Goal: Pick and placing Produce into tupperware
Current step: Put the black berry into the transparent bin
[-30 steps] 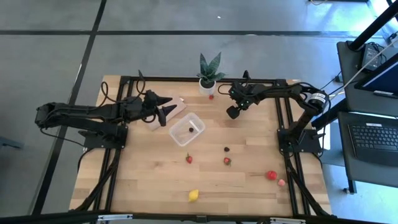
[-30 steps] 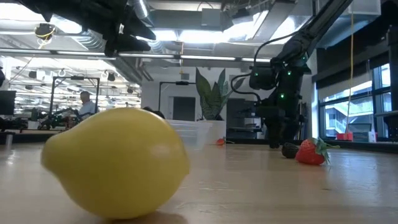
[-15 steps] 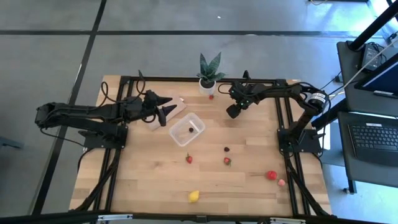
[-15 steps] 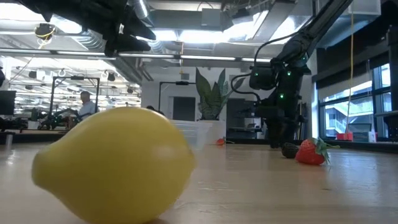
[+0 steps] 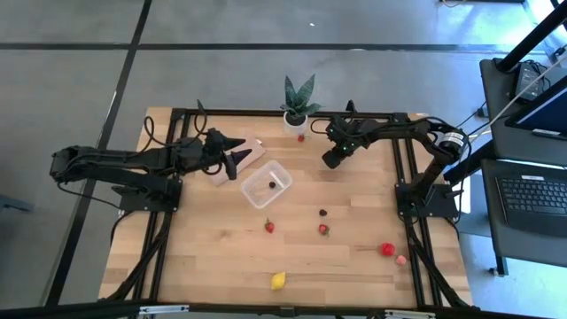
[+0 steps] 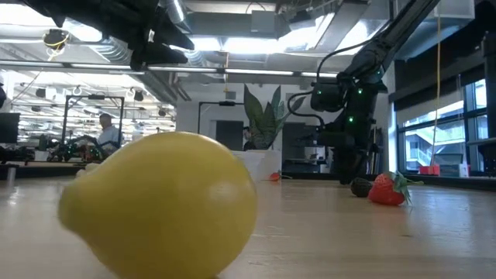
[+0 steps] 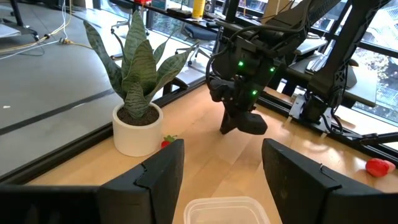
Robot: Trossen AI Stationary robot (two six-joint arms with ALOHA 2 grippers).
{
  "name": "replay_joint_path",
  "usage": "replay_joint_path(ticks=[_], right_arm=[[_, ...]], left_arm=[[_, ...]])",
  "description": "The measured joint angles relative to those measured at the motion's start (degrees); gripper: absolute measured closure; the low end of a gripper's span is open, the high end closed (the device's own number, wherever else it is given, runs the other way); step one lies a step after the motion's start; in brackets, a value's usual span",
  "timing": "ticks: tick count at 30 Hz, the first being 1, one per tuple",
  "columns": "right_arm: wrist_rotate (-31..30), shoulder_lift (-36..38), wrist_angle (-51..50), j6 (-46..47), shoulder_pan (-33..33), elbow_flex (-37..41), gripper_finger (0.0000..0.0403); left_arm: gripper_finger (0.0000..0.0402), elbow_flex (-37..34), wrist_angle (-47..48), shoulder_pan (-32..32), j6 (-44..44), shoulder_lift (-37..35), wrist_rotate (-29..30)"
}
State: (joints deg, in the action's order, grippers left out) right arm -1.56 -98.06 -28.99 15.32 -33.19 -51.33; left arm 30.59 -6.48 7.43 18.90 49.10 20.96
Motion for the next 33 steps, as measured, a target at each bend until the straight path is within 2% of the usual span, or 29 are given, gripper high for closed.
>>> replay_joint_path(ticks=[4, 7, 11, 15, 20, 23, 26, 33], right_arm=[[0.49, -0.07, -1.07, -0.70, 0.04, -0.68, 0.0369], [3.92, -0.20, -3.97, -0.83, 0.62, -3.01, 0.0370], [9.16, -0.20, -8.41, -3.06, 2.69, -9.14, 0.0367], [12.48, -0.12, -12.85, -7.93, 7.71, -17.61, 0.0370], [12.32, -0.09, -15.21, -11.53, 16.28, -27.60, 0.0369], [8.81, -0.04, -14.75, -13.05, 20.80, -31.58, 0.0369], [4.63, -0.04, -11.27, -14.61, 23.70, -33.17, 0.0370], [4.17, -1.38, -2.76, -13.74, 24.44, -31.87, 0.0371]], left_arm=[[0.0195, 0.00, -0.01, -0.01, 0.02, 0.00, -0.01], [0.0195, 0.00, 0.00, 0.00, 0.02, 0.01, 0.00], [0.0195, 0.00, 0.00, 0.01, 0.02, 0.00, -0.01], [0.0195, 0.00, 0.45, 0.00, 0.02, 0.01, -0.01], [0.0195, 0.00, 0.77, 0.01, 0.02, 0.02, -0.01], [0.0195, 0.00, 0.79, 0.01, 0.02, 0.02, -0.01], [0.0195, 0.00, 0.83, 0.00, 0.02, 0.02, -0.01], [0.0195, 0.00, 0.87, 0.01, 0.02, 0.02, -0.97]])
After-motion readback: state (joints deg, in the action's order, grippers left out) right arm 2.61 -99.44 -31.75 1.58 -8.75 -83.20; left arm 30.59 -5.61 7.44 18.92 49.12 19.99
